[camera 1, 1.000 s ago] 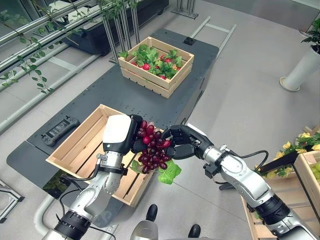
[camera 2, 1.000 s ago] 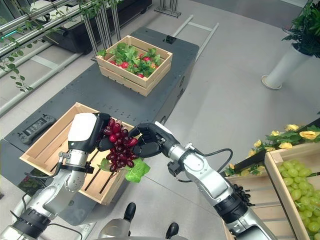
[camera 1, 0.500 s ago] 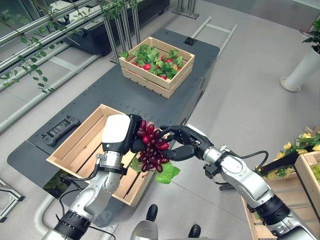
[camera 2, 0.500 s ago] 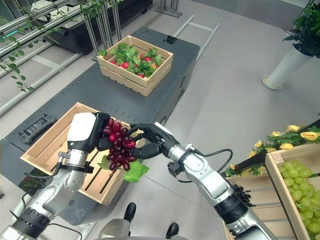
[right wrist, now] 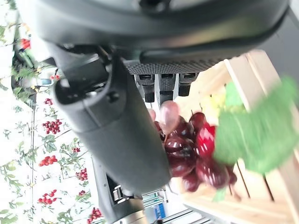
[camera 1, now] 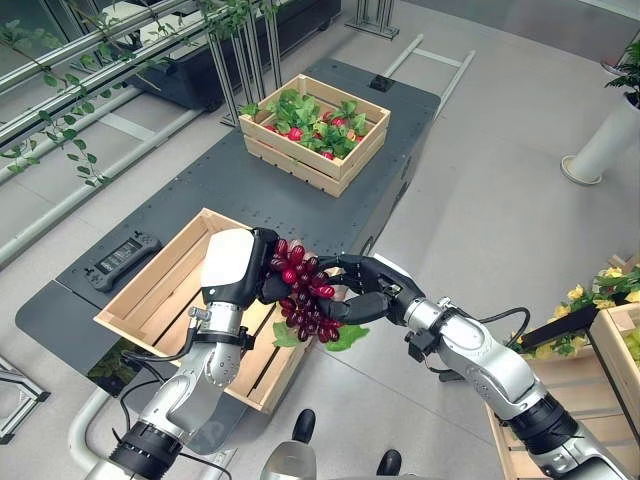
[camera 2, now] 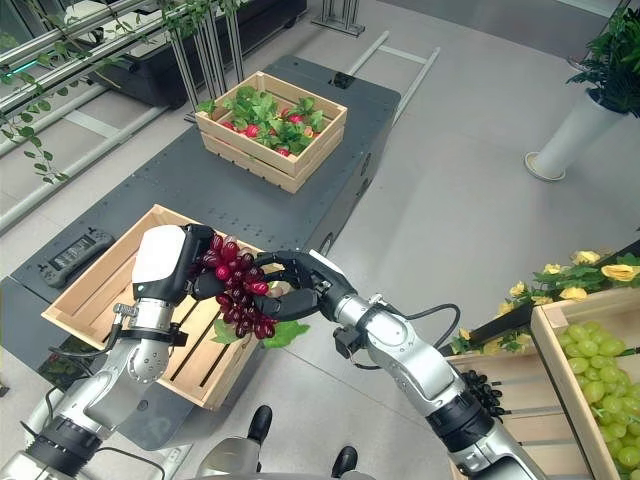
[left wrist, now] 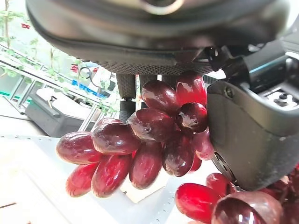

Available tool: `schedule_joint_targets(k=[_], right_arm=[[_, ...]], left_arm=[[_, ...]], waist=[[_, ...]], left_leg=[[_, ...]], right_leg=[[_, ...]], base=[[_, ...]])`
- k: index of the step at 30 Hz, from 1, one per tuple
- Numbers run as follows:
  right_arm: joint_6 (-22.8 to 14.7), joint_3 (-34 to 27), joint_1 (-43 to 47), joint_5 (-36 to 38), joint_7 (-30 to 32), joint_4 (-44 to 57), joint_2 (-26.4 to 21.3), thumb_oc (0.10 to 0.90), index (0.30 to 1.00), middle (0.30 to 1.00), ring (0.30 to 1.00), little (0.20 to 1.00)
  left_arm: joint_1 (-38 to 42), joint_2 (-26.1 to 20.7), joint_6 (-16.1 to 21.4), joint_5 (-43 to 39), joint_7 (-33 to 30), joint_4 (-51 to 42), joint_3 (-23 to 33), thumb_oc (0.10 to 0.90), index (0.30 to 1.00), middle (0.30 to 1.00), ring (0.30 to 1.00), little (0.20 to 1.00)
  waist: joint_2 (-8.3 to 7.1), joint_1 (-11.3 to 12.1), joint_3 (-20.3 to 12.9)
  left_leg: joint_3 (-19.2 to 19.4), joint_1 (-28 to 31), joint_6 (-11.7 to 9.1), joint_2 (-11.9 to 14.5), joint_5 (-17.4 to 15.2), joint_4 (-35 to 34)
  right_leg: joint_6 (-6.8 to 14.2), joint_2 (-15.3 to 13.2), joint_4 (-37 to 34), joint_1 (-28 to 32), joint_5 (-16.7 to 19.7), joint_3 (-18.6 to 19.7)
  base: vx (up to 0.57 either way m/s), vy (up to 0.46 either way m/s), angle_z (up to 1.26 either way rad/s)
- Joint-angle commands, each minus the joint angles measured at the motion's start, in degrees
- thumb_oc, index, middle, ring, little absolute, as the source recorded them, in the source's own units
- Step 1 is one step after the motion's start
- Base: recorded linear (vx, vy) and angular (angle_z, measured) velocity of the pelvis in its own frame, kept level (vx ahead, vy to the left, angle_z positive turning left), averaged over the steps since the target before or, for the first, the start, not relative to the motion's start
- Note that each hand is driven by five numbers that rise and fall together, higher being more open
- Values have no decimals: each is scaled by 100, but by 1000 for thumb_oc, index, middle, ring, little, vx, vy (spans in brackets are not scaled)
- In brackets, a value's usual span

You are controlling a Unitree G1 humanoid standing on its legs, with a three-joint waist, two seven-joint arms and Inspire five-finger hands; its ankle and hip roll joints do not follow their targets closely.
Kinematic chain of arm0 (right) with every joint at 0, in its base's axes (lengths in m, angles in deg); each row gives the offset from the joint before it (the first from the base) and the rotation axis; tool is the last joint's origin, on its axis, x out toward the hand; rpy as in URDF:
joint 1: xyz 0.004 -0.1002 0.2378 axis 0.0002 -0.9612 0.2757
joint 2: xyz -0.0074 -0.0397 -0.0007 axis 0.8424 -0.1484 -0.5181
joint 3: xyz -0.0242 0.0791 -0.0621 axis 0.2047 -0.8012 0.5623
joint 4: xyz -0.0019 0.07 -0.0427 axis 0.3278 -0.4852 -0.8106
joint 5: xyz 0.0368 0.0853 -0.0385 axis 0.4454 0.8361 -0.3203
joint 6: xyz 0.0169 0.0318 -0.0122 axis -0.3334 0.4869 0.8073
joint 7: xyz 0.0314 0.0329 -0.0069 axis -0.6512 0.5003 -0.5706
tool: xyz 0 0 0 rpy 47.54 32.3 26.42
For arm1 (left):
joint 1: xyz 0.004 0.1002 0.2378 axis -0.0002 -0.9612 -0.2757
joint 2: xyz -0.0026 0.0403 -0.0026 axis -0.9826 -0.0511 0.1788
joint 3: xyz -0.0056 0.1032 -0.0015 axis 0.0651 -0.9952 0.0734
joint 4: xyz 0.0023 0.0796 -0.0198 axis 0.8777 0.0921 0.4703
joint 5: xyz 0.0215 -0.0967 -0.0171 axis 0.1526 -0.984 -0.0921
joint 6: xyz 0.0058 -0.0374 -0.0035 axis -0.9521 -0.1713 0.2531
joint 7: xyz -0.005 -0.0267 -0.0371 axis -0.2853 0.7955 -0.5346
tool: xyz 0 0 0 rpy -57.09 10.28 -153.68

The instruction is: Pick up the fruits from the basket on one side to the basket on the other side

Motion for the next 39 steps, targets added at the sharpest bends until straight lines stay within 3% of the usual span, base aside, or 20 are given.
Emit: schedule_joint_targets(k=[1,17,39], right_arm=[[-262,249,88,729,-437,555,269,800,900,900,900,900],[-365,-440,-209,837,-725,633,-229,800,900,900,900,900],[-334,-52,-172,-27,76,640,342,800,900,900,900,900]], left_arm=[[867,269,539,-54,-676,-466,144,400,300,300,300,300],[673,183,605,-86,-916,-204,630,400,300,300,300,300],[884,465,530,-416,-623,-804,244,400,300,300,300,300]], waist=[[-34,-78,-844],[-79,-199,-853],[11,-211,-813]], left_leg=[[31,280,43,-451,-622,3],[94,297,54,-421,-623,3],[101,313,62,-429,-655,3]], right_leg=[[-8,89,80,-26,40,156],[-29,125,105,-42,39,238],[-10,92,67,-21,41,266]], base=[[0,0,0],[0,0,0],[0,0,0]])
